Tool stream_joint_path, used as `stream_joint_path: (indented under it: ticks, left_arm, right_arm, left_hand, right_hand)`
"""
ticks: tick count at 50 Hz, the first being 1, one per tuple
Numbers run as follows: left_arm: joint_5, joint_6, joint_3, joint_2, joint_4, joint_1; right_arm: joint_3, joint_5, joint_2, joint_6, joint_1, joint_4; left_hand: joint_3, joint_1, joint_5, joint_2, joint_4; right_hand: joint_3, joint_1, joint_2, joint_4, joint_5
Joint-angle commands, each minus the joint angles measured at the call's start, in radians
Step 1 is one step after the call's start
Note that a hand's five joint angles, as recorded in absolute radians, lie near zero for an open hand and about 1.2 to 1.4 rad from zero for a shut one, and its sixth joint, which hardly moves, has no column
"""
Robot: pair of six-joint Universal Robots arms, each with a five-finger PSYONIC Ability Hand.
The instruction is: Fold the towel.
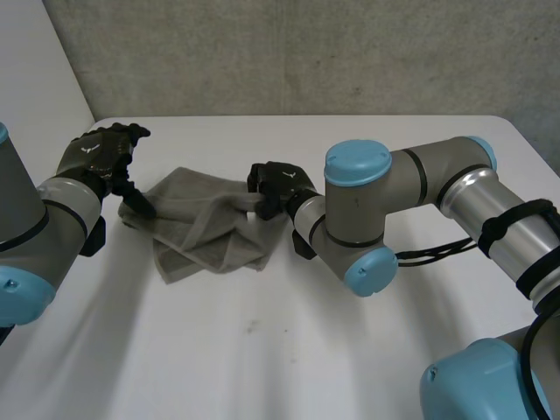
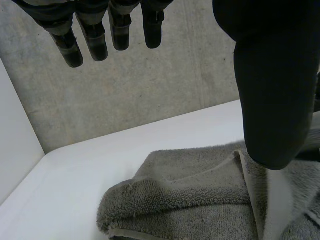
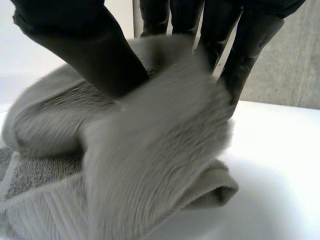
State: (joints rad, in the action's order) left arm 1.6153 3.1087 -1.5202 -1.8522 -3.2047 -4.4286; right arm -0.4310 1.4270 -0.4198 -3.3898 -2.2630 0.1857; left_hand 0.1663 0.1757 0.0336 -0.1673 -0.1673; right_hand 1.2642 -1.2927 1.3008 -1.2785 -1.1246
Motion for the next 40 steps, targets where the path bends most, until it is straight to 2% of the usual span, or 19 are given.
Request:
stream_joint_path:
  ticks: [1,2,3,5,6,8,9,11,12,13,14,16,25,27,28,29,34,39,40]
  left_arm:
    - [0.000,0.001,-0.009,0.013,-0.017,-0.002]
    - [0.000,0.001,-0.009,0.013,-0.017,-0.002]
    - [0.000,0.001,-0.008,0.013,-0.017,-0.002]
    - [0.000,0.001,-0.009,0.015,-0.017,-0.002]
    - [0.000,0.001,-0.009,0.015,-0.017,-0.002]
    - [-0.002,0.001,-0.009,0.015,-0.017,-0.002]
    - [-0.002,0.001,-0.009,0.015,-0.017,-0.002]
    - [-0.002,0.001,-0.011,0.013,-0.015,0.000]
    - [-0.002,0.001,-0.011,0.013,-0.015,0.000]
    - [-0.002,0.001,-0.011,0.013,-0.015,0.000]
    - [-0.002,0.001,-0.011,0.011,-0.015,0.003]
    - [-0.003,0.002,-0.012,0.008,-0.015,0.006]
    - [-0.087,0.002,-0.043,-0.005,-0.020,0.031]
    - [-0.106,0.002,-0.044,-0.013,-0.020,0.038]
    - [-0.118,0.005,-0.044,-0.021,-0.020,0.046]
    - [-0.118,0.005,-0.044,-0.021,-0.020,0.046]
    - [-0.150,0.064,-0.047,-0.045,-0.018,0.058]
    - [-0.155,0.252,-0.054,-0.085,-0.021,0.069]
    - [-0.155,0.252,-0.054,-0.085,-0.021,0.069]
  right_arm:
    - [-0.098,-0.005,-0.155,0.023,0.017,0.064]
    - [-0.163,-0.020,-0.227,0.053,0.032,0.095]
    - [-0.164,-0.020,-0.228,0.053,0.033,0.095]
    - [-0.306,-0.036,-0.389,0.200,0.091,0.148]
    - [-0.307,-0.036,-0.390,0.201,0.091,0.149]
    - [-0.464,-0.063,-0.538,0.424,0.163,0.198]
    - [-0.465,-0.063,-0.539,0.425,0.163,0.198]
    - [-0.630,-0.069,-0.663,0.651,0.241,0.244]
    - [-0.630,-0.069,-0.663,0.652,0.241,0.244]
    - [-0.705,-0.080,-0.713,0.741,0.287,0.253]
    - [-0.706,-0.080,-0.714,0.742,0.287,0.253]
    - [-0.832,-0.089,-0.787,0.854,0.368,0.247]
    - [-0.960,-0.123,-0.815,0.859,0.419,0.198]
    - [-0.995,-0.129,-0.817,0.848,0.418,0.170]
    - [-0.996,-0.129,-0.817,0.848,0.418,0.170]
    - [-1.020,-0.129,-0.817,0.839,0.416,0.137]
    - [-1.116,-0.134,-0.847,0.814,0.372,0.003]
    - [-1.224,-0.123,-0.932,0.813,0.280,-0.115]
    - [-1.261,-0.116,-0.939,0.819,0.257,-0.155]
  left_hand:
    - [0.012,0.003,-0.030,-0.011,-0.011]
    - [0.012,0.003,-0.030,-0.011,-0.011]
    - [0.009,0.000,-0.033,-0.008,-0.008]
    - [0.012,0.003,-0.030,-0.011,-0.011]
    - [0.012,0.003,-0.030,-0.011,-0.011]
    - [0.012,0.003,-0.030,-0.011,-0.011]
    - [0.012,0.003,-0.030,-0.011,-0.011]
    - [0.012,0.003,-0.030,-0.011,-0.011]
    - [0.012,0.003,-0.030,-0.011,-0.011]
    - [0.012,0.003,-0.030,-0.011,-0.011]
    - [0.012,0.003,-0.030,-0.011,-0.011]
    - [0.018,0.008,-0.024,-0.017,-0.017]
    - [0.038,0.029,-0.003,-0.037,-0.037]
    - [0.047,0.038,0.005,-0.046,-0.046]
    - [0.050,0.041,0.008,-0.049,-0.049]
    - [0.050,0.041,0.008,-0.049,-0.049]
    - [0.071,0.061,0.029,-0.070,-0.070]
    - [0.091,0.082,0.049,-0.090,-0.090]
    - [0.091,0.082,0.049,-0.090,-0.090]
  right_hand:
    - [0.132,-0.104,0.095,-0.118,-0.097]
    - [0.132,-0.104,0.095,-0.118,-0.097]
    - [0.132,-0.104,0.095,-0.118,-0.097]
    - [0.132,-0.104,0.095,-0.118,-0.097]
    - [0.132,-0.104,0.095,-0.118,-0.097]
    - [0.132,-0.104,0.095,-0.118,-0.097]
    - [0.132,-0.104,0.095,-0.118,-0.097]
    - [0.132,-0.104,0.095,-0.118,-0.097]
    - [0.132,-0.104,0.095,-0.118,-0.097]
    - [0.132,-0.104,0.095,-0.118,-0.097]
    - [0.132,-0.104,0.095,-0.118,-0.097]
    - [0.132,-0.104,0.095,-0.118,-0.097]
    - [0.132,-0.104,0.095,-0.118,-0.097]
    - [-0.860,0.888,-0.896,0.874,0.895]
    - [-0.865,0.893,-0.902,0.879,0.900]
    - [-1.090,1.118,-1.126,1.104,1.125]
    - [-1.090,1.118,-1.126,1.104,1.125]
    - [-1.090,1.118,-1.126,1.104,1.125]
    - [-1.090,1.118,-1.126,1.104,1.125]
